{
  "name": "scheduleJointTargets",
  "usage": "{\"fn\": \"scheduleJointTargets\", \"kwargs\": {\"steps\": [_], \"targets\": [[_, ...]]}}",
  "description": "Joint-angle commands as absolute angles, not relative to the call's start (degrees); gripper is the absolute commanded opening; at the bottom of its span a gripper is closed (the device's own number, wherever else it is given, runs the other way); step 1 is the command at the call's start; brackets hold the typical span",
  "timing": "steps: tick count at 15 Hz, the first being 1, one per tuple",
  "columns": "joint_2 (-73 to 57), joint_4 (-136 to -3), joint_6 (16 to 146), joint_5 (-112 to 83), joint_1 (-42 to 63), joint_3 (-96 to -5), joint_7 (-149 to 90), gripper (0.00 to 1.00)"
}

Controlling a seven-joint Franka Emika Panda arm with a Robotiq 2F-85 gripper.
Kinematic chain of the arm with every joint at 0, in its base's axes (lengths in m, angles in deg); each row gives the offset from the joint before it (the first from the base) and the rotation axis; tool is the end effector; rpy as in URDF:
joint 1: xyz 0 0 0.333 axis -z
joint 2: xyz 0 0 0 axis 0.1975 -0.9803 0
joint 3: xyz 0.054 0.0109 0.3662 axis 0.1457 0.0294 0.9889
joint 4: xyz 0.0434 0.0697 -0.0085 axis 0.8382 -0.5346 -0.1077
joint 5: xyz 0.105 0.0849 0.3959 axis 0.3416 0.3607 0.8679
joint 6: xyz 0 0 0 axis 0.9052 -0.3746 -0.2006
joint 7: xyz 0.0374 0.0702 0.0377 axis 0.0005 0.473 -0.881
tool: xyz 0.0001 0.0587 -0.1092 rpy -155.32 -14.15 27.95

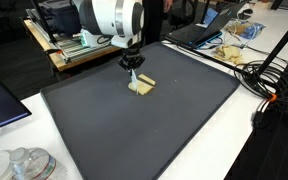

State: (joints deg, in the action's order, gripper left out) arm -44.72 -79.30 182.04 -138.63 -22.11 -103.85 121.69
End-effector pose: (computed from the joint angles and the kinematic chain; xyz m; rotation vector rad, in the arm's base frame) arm 0.5476 -0.0429 0.2079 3.0605 -0.5830 0.0027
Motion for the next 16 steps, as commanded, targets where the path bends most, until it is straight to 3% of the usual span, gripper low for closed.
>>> {"fn": "scheduleJointTargets", "kwargs": {"steps": [1, 16], "targets": [[-49.9, -75.3, 186.2, -136.5, -22.4, -105.3, 123.5, 0.01], [-57.1, -71.4, 188.5, -132.1, -19.8, -105.0, 123.2, 0.01]]}}
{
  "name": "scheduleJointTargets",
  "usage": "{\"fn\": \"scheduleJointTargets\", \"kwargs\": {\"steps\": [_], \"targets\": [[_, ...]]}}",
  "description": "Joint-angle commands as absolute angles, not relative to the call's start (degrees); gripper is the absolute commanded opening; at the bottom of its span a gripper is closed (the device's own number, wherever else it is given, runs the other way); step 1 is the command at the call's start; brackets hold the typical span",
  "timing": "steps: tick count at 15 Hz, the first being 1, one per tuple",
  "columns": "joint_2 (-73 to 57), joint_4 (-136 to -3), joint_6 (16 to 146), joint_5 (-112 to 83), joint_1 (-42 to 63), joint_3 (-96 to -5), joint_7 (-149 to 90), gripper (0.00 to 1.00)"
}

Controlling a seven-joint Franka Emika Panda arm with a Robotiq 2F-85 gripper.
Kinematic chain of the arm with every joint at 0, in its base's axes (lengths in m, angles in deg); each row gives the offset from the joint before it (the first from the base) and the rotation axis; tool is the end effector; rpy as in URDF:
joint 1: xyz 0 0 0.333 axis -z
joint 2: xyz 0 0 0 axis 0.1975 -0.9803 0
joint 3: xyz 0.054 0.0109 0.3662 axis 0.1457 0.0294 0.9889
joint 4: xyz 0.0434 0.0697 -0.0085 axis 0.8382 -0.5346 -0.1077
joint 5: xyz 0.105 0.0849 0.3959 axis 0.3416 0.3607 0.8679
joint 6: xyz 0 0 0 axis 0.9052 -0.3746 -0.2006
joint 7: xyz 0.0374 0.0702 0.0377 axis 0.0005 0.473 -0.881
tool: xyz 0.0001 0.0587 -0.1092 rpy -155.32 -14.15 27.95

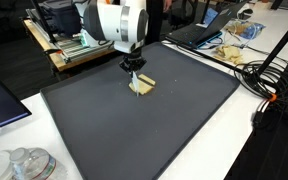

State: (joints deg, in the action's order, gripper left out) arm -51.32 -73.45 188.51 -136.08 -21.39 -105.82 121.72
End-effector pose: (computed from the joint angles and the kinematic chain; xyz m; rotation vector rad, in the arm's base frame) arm 0.5643 -0.0428 0.1952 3.0603 -0.5613 -0.0926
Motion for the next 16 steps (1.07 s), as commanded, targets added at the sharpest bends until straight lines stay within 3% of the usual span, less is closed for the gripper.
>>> {"fn": "scheduleJointTargets", "kwargs": {"steps": [1, 16], "targets": [[-57.3, -71.0, 188.6, -131.4, -19.7, -105.2, 123.2, 0.01], [-57.6, -68.8, 184.8, -127.6, -16.2, -105.0, 123.3, 0.01]]}}
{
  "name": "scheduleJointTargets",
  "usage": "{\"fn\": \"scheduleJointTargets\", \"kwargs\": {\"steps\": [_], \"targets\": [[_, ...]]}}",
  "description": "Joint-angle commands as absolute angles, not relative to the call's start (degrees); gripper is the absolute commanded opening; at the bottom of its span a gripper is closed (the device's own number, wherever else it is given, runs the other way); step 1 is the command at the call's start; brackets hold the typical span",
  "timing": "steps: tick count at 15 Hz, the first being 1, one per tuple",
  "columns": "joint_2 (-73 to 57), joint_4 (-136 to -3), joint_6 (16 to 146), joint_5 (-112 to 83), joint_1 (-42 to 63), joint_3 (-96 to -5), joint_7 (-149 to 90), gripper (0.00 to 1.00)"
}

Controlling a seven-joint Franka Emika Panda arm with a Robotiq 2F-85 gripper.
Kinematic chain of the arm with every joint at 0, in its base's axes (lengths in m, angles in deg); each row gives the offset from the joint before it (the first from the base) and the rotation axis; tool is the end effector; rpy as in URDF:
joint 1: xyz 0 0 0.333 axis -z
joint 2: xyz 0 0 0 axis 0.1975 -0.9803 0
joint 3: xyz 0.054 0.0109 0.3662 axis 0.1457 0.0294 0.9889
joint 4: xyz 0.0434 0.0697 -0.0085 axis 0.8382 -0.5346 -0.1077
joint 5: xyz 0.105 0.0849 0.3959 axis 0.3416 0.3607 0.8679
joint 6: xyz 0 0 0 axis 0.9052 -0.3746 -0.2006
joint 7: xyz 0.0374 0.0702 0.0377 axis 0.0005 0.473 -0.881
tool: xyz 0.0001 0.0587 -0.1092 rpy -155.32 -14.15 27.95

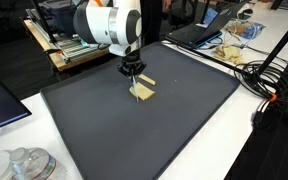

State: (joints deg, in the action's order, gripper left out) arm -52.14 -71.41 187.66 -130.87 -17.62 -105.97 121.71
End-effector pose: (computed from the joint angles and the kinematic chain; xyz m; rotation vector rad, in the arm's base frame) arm 0.5816 -0.0693 0.1941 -3.0472 0.6924 -0.0222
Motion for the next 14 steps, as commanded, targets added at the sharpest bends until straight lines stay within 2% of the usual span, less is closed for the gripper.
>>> {"fn": "scheduleJointTargets", "kwargs": {"steps": [1, 6, 14], "targets": [[-57.9, -68.6, 185.0, -127.4, -16.3, -105.3, 123.3, 0.01], [-60.2, -67.6, 187.9, -127.4, -16.7, -106.5, 123.3, 0.01], [-56.0, -65.7, 188.3, -137.3, -10.9, -96.5, 123.8, 0.01]]}}
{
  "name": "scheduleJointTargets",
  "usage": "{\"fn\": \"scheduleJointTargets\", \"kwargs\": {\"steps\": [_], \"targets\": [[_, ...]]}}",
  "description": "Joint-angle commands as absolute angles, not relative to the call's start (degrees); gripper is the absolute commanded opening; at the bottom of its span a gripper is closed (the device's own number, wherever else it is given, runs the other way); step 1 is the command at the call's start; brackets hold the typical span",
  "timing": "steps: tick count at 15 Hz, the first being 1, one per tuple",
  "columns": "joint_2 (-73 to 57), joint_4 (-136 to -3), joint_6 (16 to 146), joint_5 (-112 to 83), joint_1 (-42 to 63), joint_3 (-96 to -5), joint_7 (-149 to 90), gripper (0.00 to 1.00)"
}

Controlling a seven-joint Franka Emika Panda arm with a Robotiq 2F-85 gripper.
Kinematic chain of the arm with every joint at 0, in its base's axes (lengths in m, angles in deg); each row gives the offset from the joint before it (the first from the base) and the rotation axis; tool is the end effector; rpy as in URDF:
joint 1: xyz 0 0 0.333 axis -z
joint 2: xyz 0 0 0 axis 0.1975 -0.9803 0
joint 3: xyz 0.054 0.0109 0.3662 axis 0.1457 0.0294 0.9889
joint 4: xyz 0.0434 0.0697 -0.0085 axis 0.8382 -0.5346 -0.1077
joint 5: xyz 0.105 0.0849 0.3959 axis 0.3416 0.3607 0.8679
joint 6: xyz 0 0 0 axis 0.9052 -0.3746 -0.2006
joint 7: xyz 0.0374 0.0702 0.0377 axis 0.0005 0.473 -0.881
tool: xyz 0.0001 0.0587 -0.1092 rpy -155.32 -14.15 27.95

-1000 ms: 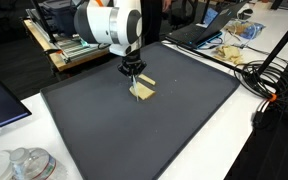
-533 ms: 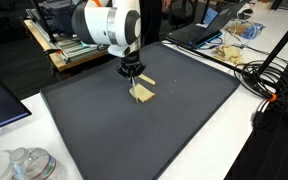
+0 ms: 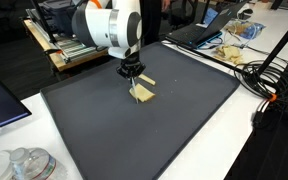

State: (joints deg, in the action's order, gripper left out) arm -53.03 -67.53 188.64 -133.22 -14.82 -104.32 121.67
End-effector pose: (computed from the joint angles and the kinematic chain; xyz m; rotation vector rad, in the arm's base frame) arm 0.5904 -0.0799 0.1919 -3.0673 0.6390 0.0067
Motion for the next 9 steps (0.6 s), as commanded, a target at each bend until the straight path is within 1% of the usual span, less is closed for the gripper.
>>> {"fn": "scheduleJointTargets", "kwargs": {"steps": [1, 4, 6, 9], "targets": [[-55.5, -64.5, 188.5, -138.5, -9.6, -94.7, 123.5, 0.01], [-54.1, -61.2, 188.5, -142.7, -4.7, -88.7, 123.8, 0.01], [-54.8, -59.2, 188.5, -143.3, -2.7, -87.1, 123.3, 0.01], [-54.8, -56.8, 189.0, -146.3, 2.0, -82.0, 123.8, 0.01]]}}
